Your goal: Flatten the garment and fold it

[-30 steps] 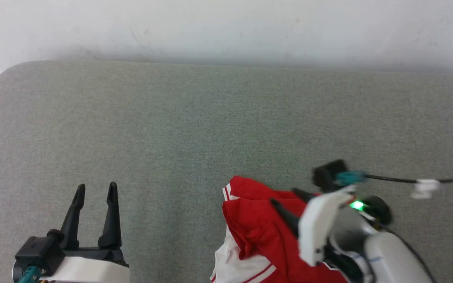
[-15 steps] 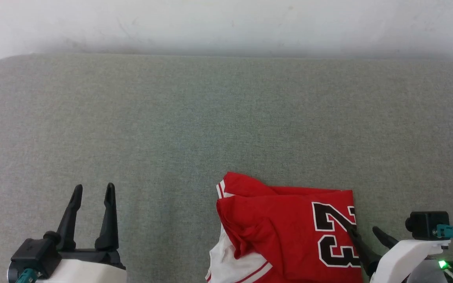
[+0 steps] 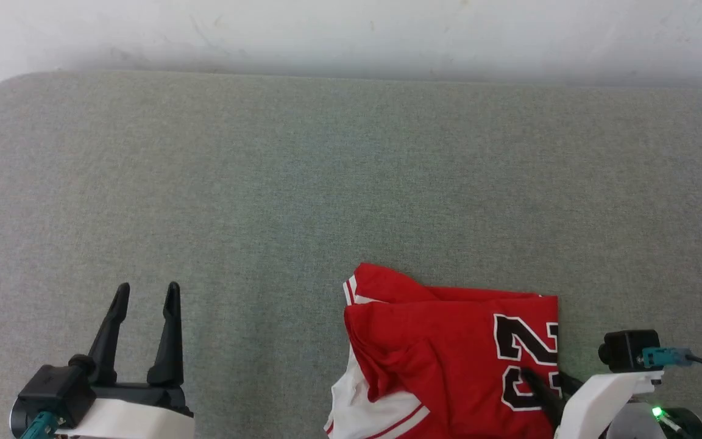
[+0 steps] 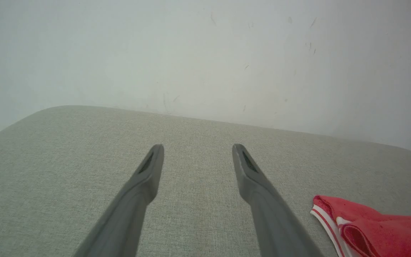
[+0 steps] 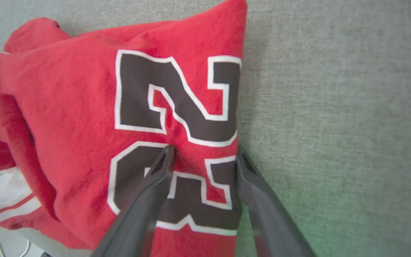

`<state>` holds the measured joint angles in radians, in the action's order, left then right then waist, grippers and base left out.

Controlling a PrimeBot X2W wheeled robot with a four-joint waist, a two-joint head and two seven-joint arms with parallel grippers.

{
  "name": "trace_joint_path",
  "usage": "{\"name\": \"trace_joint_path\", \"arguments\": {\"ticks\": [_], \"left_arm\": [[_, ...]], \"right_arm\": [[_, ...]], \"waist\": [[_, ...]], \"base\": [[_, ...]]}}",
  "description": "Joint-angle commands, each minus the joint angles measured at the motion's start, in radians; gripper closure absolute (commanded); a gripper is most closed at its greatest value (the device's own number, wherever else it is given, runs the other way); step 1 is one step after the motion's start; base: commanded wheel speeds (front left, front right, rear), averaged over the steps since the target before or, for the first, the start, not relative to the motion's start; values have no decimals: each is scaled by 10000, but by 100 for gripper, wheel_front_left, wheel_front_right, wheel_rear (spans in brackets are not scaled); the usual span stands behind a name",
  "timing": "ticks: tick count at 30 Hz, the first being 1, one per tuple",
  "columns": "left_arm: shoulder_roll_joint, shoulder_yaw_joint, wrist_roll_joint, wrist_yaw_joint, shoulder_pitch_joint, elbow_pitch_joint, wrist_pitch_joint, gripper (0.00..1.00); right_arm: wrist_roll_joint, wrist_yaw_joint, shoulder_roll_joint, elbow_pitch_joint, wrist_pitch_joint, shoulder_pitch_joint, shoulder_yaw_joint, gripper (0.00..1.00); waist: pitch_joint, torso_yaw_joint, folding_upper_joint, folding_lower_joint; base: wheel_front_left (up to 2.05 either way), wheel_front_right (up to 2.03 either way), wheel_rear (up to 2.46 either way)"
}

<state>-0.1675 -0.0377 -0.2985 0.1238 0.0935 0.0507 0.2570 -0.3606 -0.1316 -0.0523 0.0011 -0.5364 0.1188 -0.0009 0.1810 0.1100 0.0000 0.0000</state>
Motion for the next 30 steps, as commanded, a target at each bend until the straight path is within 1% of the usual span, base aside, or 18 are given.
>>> {"name": "trace_joint_path", "arguments": {"ticks": [1,8,14,20,25,28,30], "left_arm": [[-48,34,-23,69,-170,-31,47,0],[23,23,41,69,-221,59,47,0],[116,-60,117,63,-183,249,47,0],[-30,-37,134,65,-326,378,47,0],[-256,32,92,66,-611,541,47,0],[-450,81,60,67,-828,695,47,0],[-575,85,30,67,-983,819,47,0]], "right_arm": [[24,9,20,283,-132,-129,-6,100],[118,9,20,164,112,-457,-197,100],[679,9,20,-136,189,-1239,-453,100],[1731,9,20,-318,-230,-2416,-923,100],[3068,9,20,-505,-786,-3312,-1637,100],[3786,9,-74,-647,-1121,-3721,-2022,100],[4133,9,-284,-703,-1393,-3952,-2285,100]], "waist": [[-1,13,0,0],[-199,-151,0,0],[-273,-484,0,0],[-16,-810,0,0],[434,-1071,0,0],[806,-1227,0,0],[1086,-1342,0,0]], "base": [[0,0,0],[0,0,0],[0,0,0],[0,0,0],[0,0,0],[0,0,0],[0,0,0]]}}
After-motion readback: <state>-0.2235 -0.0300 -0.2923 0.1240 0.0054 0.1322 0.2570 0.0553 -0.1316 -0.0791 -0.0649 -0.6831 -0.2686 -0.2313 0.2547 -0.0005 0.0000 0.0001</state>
